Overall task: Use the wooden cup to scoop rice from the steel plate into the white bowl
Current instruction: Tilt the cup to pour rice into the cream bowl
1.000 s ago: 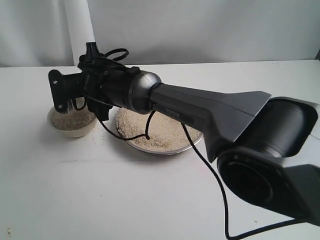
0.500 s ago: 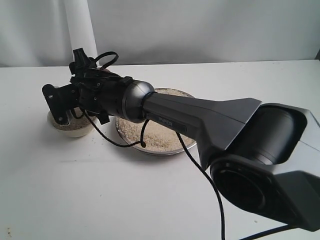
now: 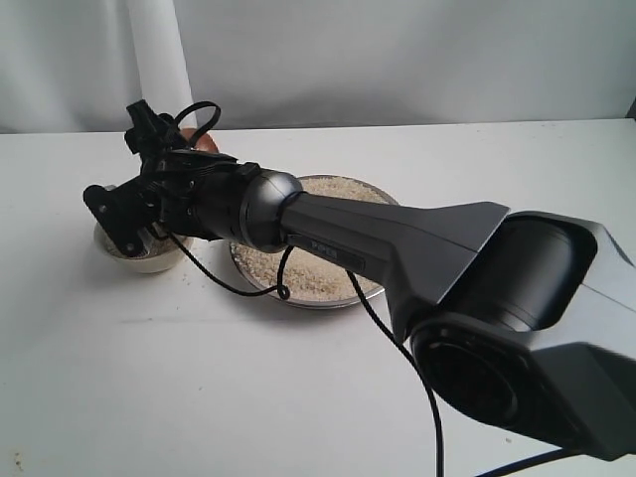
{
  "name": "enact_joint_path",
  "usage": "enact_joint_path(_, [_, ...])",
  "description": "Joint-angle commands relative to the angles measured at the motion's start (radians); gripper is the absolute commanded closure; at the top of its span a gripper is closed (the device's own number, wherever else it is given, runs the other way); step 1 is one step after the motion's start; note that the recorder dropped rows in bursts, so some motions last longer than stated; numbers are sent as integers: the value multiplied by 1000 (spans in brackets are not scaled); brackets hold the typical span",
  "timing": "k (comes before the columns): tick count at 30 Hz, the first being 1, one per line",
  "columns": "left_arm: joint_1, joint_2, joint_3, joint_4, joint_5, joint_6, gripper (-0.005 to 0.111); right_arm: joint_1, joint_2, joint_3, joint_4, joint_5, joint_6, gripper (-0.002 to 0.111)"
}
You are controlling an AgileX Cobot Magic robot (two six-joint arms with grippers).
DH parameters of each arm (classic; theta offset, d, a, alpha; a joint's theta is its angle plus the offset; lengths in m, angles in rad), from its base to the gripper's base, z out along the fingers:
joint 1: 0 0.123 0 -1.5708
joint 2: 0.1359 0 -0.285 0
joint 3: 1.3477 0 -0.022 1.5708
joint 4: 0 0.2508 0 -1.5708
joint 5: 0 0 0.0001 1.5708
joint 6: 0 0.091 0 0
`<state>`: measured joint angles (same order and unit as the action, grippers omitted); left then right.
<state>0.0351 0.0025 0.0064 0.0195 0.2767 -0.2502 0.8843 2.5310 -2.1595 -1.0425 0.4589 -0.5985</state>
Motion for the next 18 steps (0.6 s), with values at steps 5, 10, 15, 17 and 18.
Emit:
enact_joint_path(5, [-5,-3,-6,-2,-10,-4,107,2,-11,-12,-85,-88,0,108])
enact_joint_path(10, [-5,-3,-6,-2,-10,-4,107,2,-11,-12,-129,-103,-42,108])
enact_joint_path(15, [-5,-3,-6,-2,-10,-4,107,2,-11,-12,-129,-103,-136,108])
enact_joint_path(17, [-5,-3,-6,-2,-10,-4,107,2,-11,-12,-129,-103,-138,108])
enact_joint_path(18, [-5,-3,-6,-2,-10,-4,107,2,-11,-12,-131,-103,-138,108])
